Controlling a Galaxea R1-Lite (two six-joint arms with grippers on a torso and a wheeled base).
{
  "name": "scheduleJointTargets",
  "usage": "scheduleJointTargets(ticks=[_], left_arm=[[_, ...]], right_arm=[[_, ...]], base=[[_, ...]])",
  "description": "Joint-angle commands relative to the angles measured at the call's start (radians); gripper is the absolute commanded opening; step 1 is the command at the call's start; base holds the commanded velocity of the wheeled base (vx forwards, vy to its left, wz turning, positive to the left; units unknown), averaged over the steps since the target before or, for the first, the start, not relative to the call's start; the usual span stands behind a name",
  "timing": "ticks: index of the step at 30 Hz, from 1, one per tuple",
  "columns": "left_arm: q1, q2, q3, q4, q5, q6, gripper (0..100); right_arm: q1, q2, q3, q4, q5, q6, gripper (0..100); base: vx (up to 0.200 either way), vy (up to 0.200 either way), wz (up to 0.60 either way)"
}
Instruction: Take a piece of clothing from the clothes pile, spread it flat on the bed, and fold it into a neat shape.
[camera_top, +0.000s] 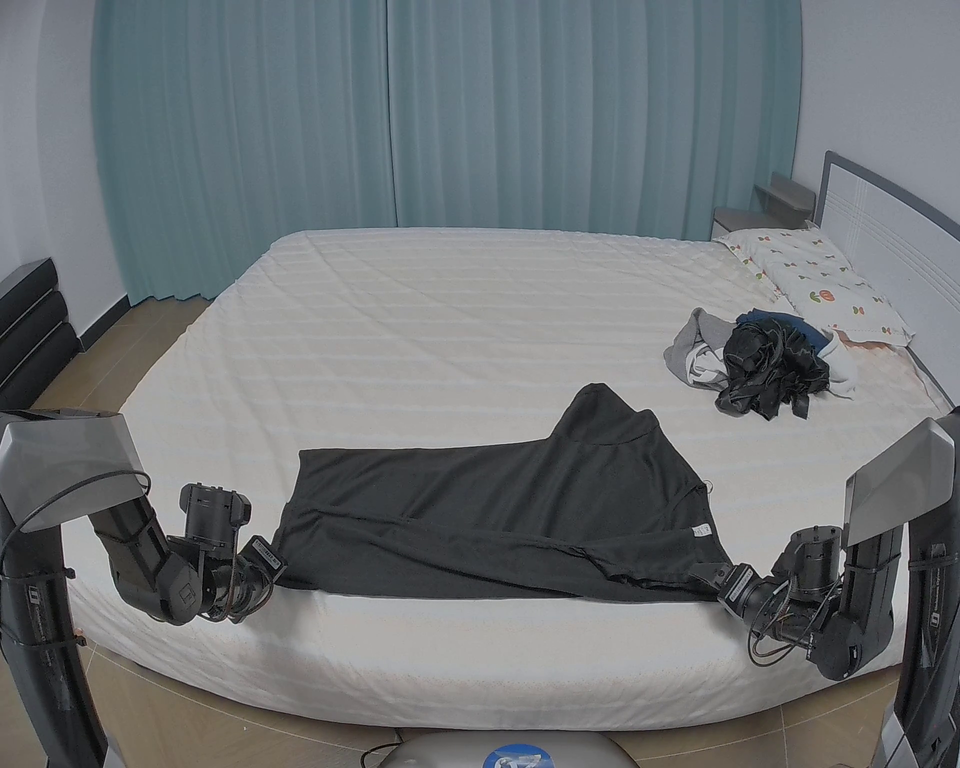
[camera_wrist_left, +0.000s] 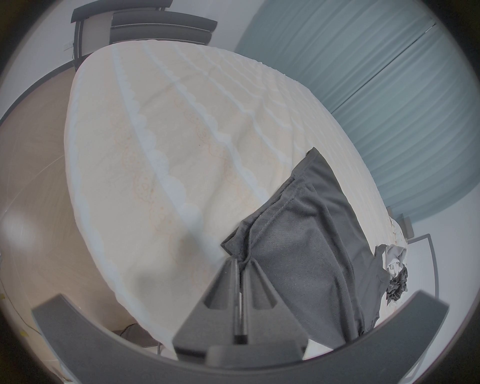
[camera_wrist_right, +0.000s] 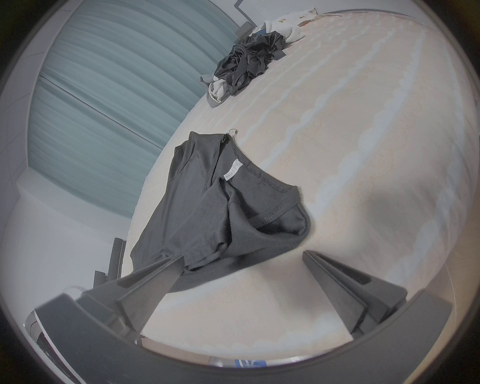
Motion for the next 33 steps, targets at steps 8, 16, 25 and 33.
scheduleJointTargets(ticks=[8,16,25,33], left_arm=[[0.003,0.000,0.001,0.002,-0.001,0.002,0],[0.004,-0.014,0.017,0.003,-0.003,0.011,0],[0.015,-0.057,0.071,0.005,-0.004,0.114,0],[0.038,-0.068,0.095,0.006,-0.004,0.186,0]], right_arm=[[-0.002,0.020,-0.042,-0.010,-0.097,0.001,0],[-0.015,-0.002,-0.017,-0.012,-0.102,-0.005,0],[-0.052,-0.060,0.036,-0.010,-0.099,-0.053,0],[-0.066,-0.097,0.087,-0.010,-0.085,-0.102,0]], base=[[0.000,0.000,0.00],[0.000,0.000,0.00],[0.000,0.000,0.00],[0.000,0.000,0.00]])
